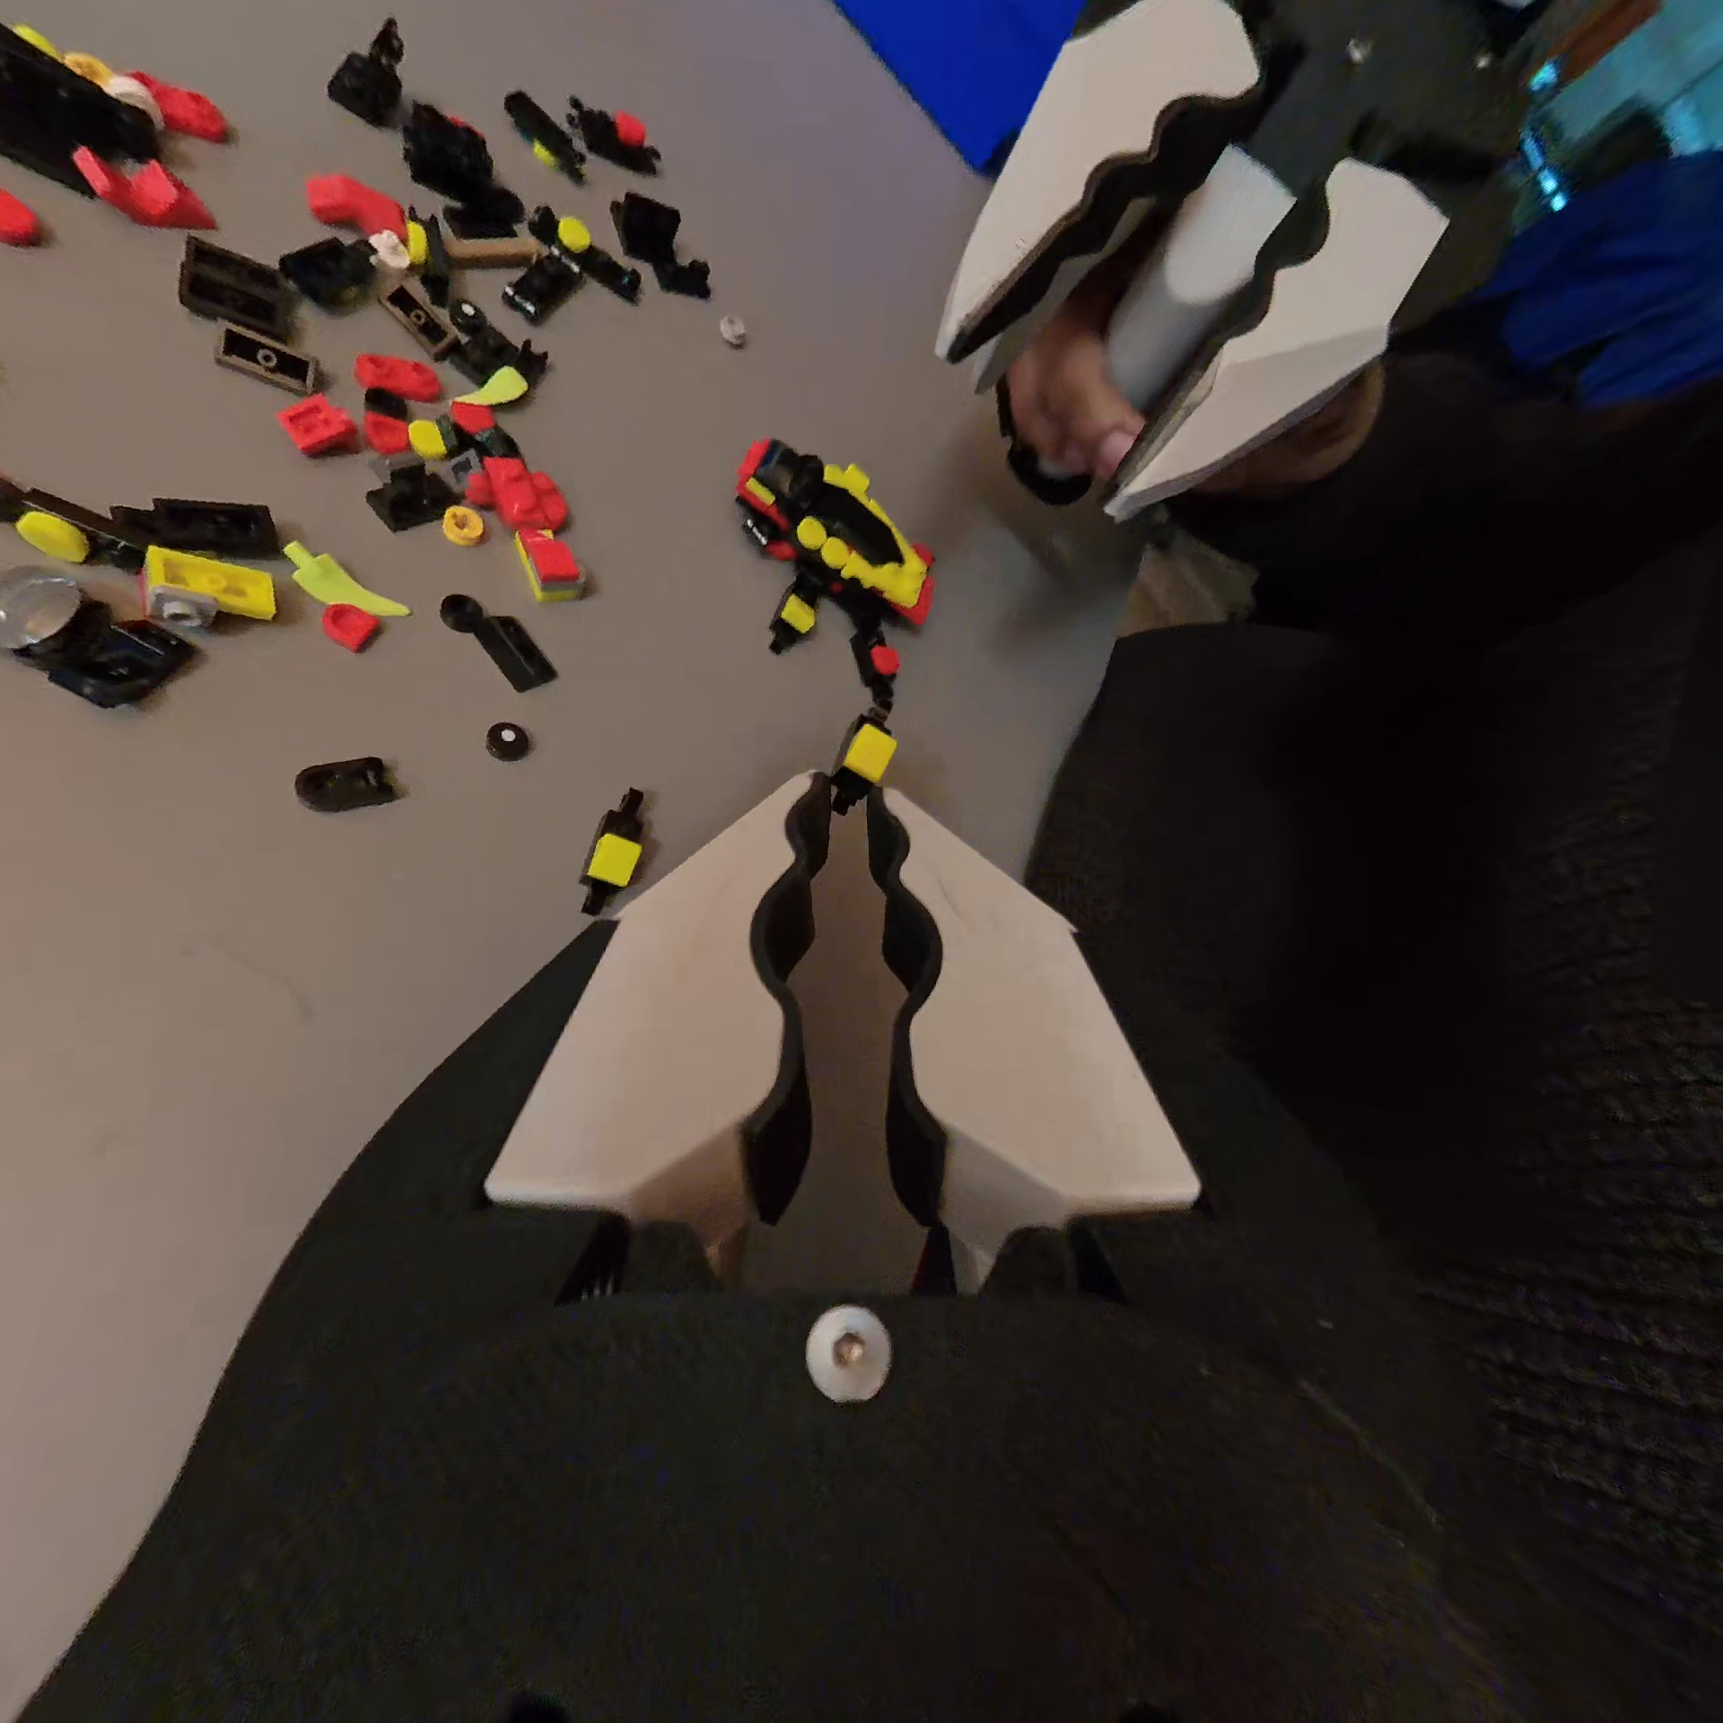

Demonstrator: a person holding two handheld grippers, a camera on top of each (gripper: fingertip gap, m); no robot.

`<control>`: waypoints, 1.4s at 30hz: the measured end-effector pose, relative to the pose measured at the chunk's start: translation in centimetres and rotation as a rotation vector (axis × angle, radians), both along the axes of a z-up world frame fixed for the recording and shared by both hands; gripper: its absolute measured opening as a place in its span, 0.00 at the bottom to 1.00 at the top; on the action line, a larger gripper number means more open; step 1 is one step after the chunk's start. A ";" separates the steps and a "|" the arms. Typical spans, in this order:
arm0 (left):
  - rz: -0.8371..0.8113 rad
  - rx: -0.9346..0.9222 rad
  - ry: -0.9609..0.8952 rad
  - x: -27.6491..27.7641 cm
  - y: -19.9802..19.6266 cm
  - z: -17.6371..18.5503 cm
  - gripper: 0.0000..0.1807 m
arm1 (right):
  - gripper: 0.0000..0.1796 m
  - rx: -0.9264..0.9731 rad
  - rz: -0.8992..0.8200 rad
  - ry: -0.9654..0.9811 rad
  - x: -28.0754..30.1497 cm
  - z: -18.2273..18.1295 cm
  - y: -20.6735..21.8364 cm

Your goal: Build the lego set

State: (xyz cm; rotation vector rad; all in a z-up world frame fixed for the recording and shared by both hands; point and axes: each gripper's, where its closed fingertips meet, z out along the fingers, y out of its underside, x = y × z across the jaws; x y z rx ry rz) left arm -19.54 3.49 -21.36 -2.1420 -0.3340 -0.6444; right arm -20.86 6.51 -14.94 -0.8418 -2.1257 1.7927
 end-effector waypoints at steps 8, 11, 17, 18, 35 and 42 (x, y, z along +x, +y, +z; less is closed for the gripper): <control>0.000 -0.060 0.038 -0.2 -0.1 -1.2 0.03 | 0.16 0.068 0.024 -0.007 0.3 -1.1 -0.6; 0.006 -0.070 0.034 -0.3 -0.2 -1.4 0.03 | 0.16 0.070 0.031 -0.017 0.4 -1.3 -0.7; 0.009 -0.078 0.035 -0.3 -0.3 -1.5 0.03 | 0.13 0.087 -0.030 0.001 -0.4 -1.1 0.4; 0.007 -0.080 0.034 -0.3 -0.3 -1.5 0.03 | 0.13 0.090 -0.045 0.004 -0.6 -1.0 0.8; 0.002 -0.096 0.043 -0.2 -0.4 -1.9 0.03 | 0.15 -0.094 -0.134 0.044 -1.5 2.0 6.5; 0.000 -0.107 0.045 -0.2 -0.4 -2.1 0.03 | 0.14 -0.062 -0.152 0.058 -1.6 1.8 6.7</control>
